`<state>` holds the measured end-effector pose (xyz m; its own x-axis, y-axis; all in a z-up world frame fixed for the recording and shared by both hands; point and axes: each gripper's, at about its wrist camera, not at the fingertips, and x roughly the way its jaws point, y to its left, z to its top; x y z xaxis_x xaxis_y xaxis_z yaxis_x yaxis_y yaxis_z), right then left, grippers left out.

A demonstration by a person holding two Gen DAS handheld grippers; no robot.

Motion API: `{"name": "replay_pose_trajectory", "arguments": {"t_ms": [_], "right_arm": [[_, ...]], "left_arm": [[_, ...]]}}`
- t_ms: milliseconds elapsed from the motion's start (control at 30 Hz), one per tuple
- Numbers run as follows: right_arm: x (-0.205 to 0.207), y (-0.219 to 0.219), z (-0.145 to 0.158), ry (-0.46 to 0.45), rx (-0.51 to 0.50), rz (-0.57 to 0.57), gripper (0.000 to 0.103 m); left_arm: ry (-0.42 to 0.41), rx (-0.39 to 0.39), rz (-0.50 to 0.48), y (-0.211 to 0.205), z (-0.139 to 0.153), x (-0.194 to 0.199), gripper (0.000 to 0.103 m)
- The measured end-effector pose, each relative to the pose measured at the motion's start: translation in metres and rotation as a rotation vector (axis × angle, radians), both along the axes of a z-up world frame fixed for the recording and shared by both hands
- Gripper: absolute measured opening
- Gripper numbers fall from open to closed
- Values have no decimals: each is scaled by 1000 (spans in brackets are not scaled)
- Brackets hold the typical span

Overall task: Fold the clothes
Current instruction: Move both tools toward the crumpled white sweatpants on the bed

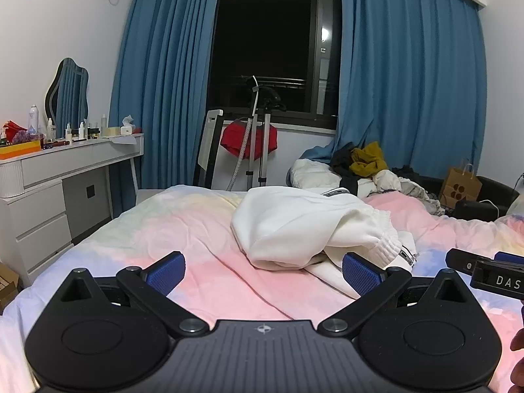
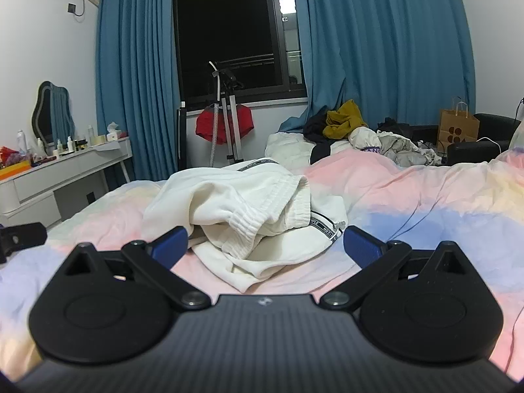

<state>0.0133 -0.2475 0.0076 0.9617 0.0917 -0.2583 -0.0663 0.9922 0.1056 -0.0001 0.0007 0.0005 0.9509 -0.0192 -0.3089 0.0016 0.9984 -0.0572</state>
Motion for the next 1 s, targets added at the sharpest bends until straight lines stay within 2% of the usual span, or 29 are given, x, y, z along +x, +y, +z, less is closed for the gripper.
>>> {"name": "replay_pose_trajectory", "arguments": {"t_ms": [433,600,1000], "right_arm": [[-2,-13,1,3,30,-4,103],[7,-12,-3,11,24,-45,103],[11,-25,-3,4,84,3,103]], "left_arm": [[-5,-6,-21,-5,-8,-6,103],[-25,12,-10,-4,-16,-6,103],[2,67,-46,-27,-33,4,103]]}}
